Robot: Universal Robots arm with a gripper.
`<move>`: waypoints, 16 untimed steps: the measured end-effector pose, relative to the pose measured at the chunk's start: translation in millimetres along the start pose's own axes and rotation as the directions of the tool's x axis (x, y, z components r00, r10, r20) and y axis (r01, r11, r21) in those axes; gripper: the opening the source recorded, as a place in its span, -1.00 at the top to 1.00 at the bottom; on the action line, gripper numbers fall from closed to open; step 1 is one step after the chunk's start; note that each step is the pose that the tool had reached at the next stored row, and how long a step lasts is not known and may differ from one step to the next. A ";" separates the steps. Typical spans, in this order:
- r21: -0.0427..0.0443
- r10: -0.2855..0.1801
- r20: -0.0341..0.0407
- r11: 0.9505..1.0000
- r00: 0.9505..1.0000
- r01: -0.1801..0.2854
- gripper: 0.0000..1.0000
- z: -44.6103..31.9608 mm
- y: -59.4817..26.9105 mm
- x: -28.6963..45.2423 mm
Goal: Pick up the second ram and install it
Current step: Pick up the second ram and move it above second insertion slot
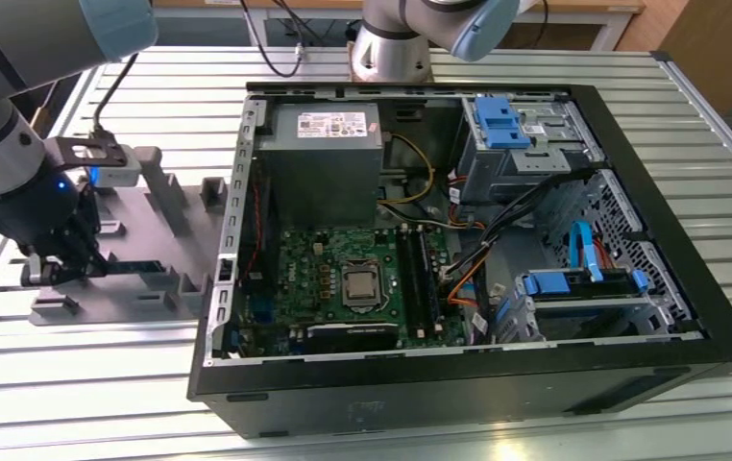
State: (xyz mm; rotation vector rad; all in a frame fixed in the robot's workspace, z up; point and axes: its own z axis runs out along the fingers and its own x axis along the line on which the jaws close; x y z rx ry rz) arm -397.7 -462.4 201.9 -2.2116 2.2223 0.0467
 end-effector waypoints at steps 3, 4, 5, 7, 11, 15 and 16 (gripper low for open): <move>0.000 0.000 0.000 1.000 1.000 0.000 0.72 -1.1 0.0 0.0; 0.000 0.000 0.000 1.000 1.000 0.000 0.72 -1.4 0.0 0.0; 0.000 0.000 0.000 1.000 1.000 0.000 0.72 -1.7 0.0 -0.1; 0.000 0.000 0.000 1.000 1.000 0.000 0.72 -2.2 0.0 -0.1; 0.000 0.000 0.000 1.000 1.000 0.000 0.72 -2.8 0.0 -0.1; 0.000 0.000 0.000 1.000 1.000 0.000 0.72 -7.0 0.1 -0.2; 0.000 0.000 0.000 1.000 1.000 0.000 0.72 -9.1 0.1 -0.2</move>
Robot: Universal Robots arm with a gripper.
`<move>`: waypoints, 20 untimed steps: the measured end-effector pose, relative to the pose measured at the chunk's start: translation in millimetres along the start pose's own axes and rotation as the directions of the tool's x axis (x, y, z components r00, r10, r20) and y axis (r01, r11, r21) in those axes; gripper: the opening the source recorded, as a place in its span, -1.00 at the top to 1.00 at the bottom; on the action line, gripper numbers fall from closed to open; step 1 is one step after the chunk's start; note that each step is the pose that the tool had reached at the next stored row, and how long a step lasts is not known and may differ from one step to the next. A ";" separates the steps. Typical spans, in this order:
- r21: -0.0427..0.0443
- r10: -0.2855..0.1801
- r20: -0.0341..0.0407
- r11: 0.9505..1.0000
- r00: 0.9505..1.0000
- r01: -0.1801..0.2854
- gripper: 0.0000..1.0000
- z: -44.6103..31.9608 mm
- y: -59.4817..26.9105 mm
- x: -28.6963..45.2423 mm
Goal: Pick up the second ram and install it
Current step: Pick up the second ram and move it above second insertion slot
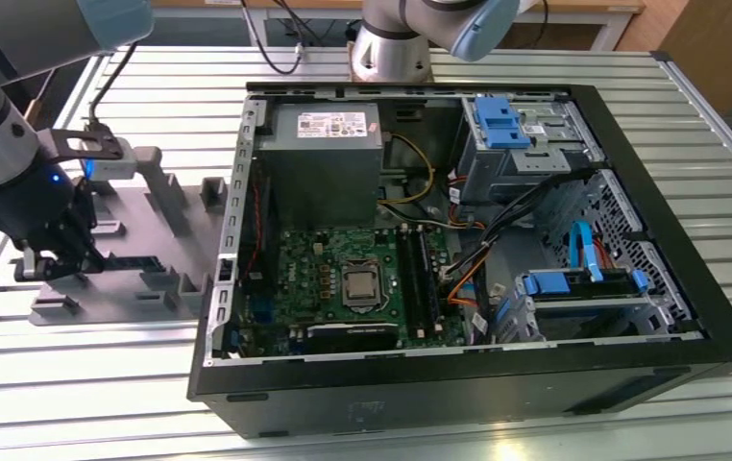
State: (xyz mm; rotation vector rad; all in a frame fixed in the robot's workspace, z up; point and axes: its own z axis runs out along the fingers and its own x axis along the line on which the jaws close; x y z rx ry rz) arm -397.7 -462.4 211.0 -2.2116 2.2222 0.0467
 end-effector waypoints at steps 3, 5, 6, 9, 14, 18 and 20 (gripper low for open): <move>0.000 0.000 0.000 1.000 1.000 0.000 0.72 -0.6 0.0 0.0; 0.000 0.000 0.000 1.000 1.000 0.000 0.72 -1.0 0.0 0.0; 0.000 0.000 0.000 1.000 1.000 0.000 0.72 -1.8 0.0 0.0; 0.000 0.000 0.000 1.000 1.000 0.000 0.72 -2.7 0.1 -0.1; 0.000 0.000 0.000 1.000 1.000 0.000 0.72 -4.8 0.1 -0.1; 0.000 0.000 0.000 1.000 1.000 0.000 0.72 -7.6 0.1 -0.2; 0.000 0.000 0.000 1.000 1.000 0.000 0.72 -8.7 0.1 -0.2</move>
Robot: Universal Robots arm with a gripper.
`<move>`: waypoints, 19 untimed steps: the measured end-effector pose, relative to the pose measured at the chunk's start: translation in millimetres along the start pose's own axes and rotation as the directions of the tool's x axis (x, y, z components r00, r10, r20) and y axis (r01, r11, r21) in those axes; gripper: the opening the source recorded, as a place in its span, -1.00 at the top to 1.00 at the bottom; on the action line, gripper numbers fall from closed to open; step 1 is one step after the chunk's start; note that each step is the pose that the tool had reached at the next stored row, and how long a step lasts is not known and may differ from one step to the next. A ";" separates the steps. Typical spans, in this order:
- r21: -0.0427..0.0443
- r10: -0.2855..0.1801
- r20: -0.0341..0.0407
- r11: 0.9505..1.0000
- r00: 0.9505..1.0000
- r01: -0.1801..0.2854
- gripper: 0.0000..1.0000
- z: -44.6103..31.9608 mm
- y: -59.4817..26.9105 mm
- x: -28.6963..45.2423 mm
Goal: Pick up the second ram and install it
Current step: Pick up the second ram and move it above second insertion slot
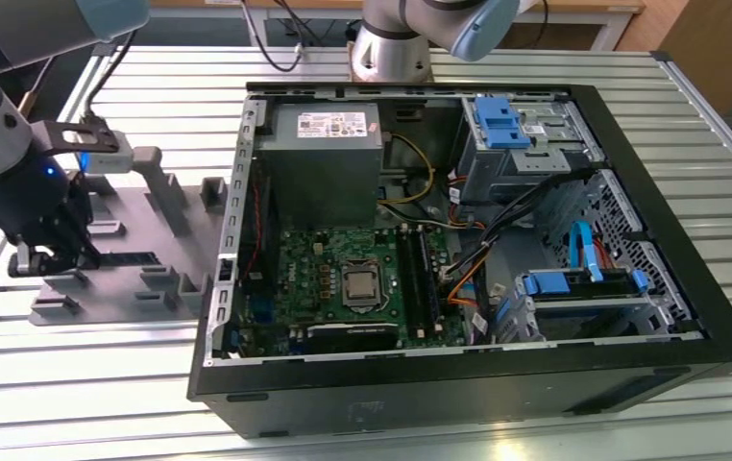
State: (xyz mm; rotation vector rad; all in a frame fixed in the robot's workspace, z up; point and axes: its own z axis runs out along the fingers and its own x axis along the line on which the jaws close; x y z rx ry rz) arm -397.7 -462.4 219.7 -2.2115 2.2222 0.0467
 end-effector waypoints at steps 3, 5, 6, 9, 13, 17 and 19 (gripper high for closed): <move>0.000 0.000 0.000 1.000 1.000 0.000 0.72 -1.4 0.0 -0.1; 0.000 0.000 0.000 1.000 1.000 0.000 0.72 -2.2 0.1 -0.1; 0.000 0.000 0.000 1.000 1.000 0.000 0.72 -2.9 0.0 -0.1; 0.000 0.000 0.000 1.000 1.000 0.000 0.72 -4.2 0.1 -0.1; 0.000 0.000 0.000 1.000 1.000 0.000 0.72 -5.4 0.1 -0.1; 0.000 0.000 0.000 1.000 1.000 0.000 0.72 -6.5 0.1 -0.2; 0.000 0.000 0.000 1.000 1.000 0.000 0.72 -6.8 0.1 -0.2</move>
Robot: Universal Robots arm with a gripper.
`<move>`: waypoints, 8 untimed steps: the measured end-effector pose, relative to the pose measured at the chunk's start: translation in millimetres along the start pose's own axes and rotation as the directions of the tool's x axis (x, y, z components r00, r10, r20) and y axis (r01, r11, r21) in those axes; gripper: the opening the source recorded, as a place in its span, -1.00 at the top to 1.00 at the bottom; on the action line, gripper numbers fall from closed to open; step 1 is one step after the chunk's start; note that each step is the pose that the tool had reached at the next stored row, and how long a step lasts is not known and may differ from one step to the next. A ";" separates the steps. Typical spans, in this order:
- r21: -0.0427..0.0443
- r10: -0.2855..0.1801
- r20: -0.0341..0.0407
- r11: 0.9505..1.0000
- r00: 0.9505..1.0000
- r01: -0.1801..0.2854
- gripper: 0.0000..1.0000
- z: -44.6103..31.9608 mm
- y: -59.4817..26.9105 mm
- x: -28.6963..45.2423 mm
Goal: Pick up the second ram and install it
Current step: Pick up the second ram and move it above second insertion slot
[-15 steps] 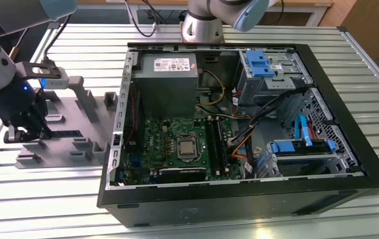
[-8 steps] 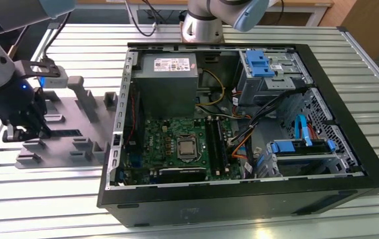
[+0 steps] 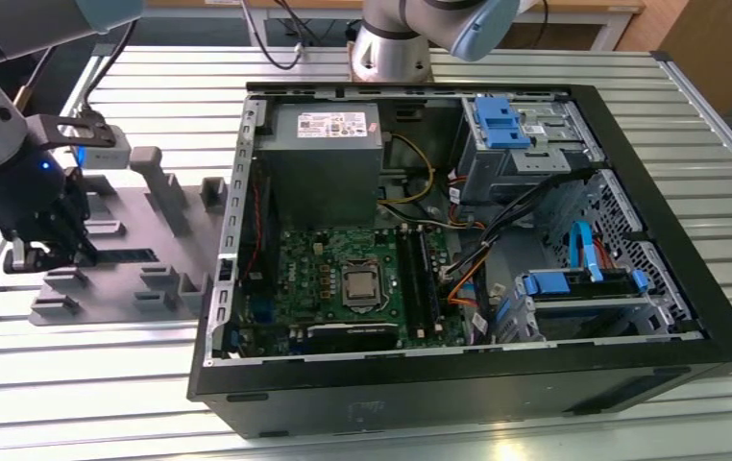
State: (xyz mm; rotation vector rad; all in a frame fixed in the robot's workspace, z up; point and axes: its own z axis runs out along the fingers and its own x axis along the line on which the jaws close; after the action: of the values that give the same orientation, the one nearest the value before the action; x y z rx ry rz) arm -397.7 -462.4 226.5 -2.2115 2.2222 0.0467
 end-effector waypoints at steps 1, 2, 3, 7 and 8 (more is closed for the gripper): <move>0.000 0.000 0.000 1.000 1.000 0.000 0.72 -0.2 0.0 0.0; 0.000 0.000 0.000 1.000 1.000 0.000 0.72 -0.5 0.0 0.0; 0.000 0.000 0.000 1.000 1.000 0.000 0.72 -0.7 0.0 0.0; 0.000 0.000 0.000 1.000 1.000 0.000 0.72 -1.5 0.0 0.0; 0.000 0.000 0.000 1.000 1.000 0.000 0.72 -1.7 0.0 0.0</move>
State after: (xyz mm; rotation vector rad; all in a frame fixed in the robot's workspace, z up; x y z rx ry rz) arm -397.7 -462.4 228.2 -2.2116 2.2222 0.0466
